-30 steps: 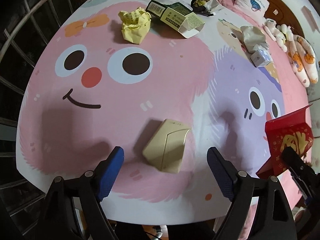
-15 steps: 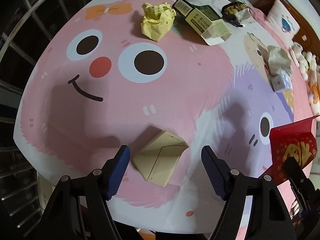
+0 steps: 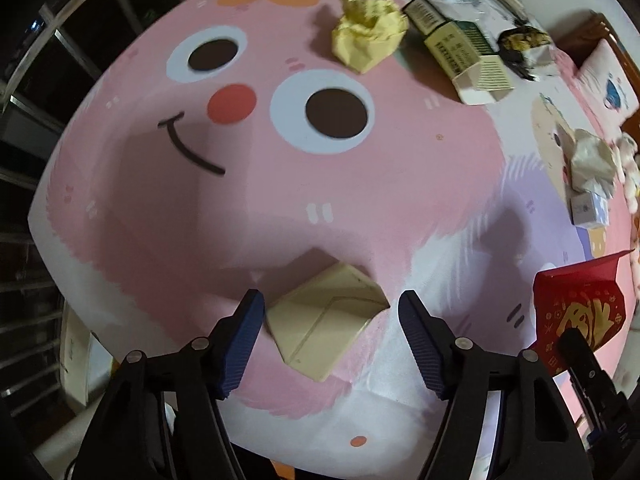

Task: Collect trash
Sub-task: 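Grasp the beige folded paper with the left tool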

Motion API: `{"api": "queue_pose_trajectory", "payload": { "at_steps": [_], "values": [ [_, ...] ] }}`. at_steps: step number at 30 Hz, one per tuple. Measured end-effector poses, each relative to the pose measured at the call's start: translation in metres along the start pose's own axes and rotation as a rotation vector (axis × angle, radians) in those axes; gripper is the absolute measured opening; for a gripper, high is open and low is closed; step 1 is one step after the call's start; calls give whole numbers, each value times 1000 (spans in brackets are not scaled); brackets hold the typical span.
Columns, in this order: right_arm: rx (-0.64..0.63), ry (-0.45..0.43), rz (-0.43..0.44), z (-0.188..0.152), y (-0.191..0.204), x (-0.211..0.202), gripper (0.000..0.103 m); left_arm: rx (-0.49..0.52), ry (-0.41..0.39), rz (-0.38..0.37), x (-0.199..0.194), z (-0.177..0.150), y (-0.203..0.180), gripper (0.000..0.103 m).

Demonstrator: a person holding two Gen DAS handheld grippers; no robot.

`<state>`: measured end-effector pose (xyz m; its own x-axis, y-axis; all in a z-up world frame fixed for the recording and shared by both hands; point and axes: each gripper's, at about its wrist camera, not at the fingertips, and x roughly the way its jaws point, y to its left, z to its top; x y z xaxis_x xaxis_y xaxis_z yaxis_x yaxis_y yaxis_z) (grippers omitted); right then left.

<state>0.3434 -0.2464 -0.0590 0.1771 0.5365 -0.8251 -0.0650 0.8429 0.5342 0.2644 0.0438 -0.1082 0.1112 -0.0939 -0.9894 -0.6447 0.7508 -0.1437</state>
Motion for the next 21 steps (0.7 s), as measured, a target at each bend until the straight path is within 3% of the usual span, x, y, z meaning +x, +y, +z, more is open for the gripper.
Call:
{"api": "queue_pose_trajectory", "payload": {
  "at_steps": [5, 6, 13, 21],
  "values": [
    [-23, 30, 7, 4, -3, 8, 25, -9, 0, 35, 6, -5, 2, 70],
    [-26, 33, 8, 5, -3, 9, 25, -7, -1, 33, 7, -6, 2, 66],
    [-31, 47, 19, 10, -3, 16, 25, 18, -18, 22, 8, -9, 1, 65],
    [-24, 52, 20, 3, 0, 18, 25, 134, -55, 10, 3, -14, -3, 64]
  ]
}}
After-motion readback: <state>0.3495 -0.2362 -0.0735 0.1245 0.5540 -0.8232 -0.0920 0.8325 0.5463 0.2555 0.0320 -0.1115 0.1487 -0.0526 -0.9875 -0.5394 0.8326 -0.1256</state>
